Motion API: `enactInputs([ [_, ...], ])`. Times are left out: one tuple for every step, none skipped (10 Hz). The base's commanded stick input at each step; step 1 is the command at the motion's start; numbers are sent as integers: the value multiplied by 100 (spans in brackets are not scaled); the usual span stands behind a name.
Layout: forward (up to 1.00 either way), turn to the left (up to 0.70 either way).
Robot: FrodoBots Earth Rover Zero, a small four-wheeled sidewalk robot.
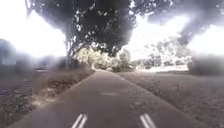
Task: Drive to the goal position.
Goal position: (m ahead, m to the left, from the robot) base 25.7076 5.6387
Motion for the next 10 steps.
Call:
enactInputs([
  [70, 8],
  [70, 0],
  [70, 0],
  [70, 0],
  [70, 0],
  [70, 0],
  [70, 0],
  [70, 0],
  [70, 0],
  [70, 0],
])
